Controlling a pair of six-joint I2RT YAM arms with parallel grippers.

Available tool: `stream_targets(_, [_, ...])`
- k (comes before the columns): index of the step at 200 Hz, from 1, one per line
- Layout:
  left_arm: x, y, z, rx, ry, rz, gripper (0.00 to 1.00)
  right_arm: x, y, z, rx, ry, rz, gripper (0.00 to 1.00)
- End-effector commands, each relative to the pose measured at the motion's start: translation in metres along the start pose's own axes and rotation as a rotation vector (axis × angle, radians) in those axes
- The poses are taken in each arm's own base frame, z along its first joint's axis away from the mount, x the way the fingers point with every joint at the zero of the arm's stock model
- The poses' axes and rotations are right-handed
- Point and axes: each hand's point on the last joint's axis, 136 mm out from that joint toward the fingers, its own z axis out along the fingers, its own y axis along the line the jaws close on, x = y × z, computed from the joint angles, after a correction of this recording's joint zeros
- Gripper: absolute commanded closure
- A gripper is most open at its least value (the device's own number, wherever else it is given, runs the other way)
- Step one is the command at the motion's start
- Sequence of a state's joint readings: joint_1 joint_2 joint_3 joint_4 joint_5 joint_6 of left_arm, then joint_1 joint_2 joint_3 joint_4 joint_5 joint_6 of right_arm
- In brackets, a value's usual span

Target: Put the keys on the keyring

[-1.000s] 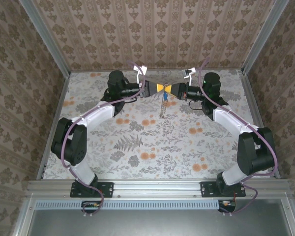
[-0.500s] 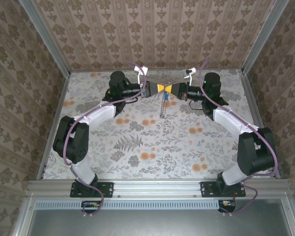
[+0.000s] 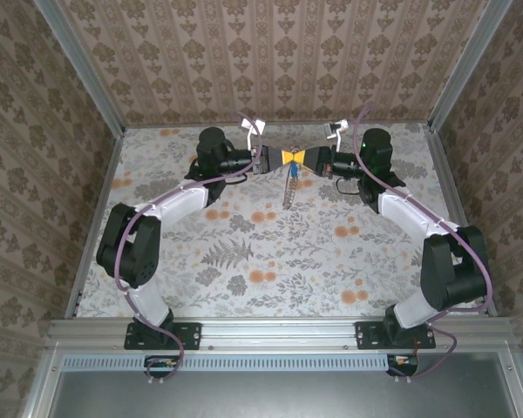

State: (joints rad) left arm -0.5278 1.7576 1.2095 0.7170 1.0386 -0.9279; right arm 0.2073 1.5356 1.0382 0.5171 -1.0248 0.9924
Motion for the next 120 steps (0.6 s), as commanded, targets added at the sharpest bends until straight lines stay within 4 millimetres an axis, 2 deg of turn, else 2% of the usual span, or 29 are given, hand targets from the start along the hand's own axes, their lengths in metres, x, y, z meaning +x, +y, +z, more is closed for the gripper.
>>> stream_targets(1, [-0.01, -0.017, 0.001, 0.04, -0.017, 0.055, 0.75, -0.003, 0.011, -0.004, -0.011, -0.022, -0.064, 1.0])
stream_targets(120, [-0.017, -0.03, -0.004, 0.038, -0.034, 0.09, 0.74, -0.004, -0.003, -0.01, 0.017, -0.037, -0.045, 1.0])
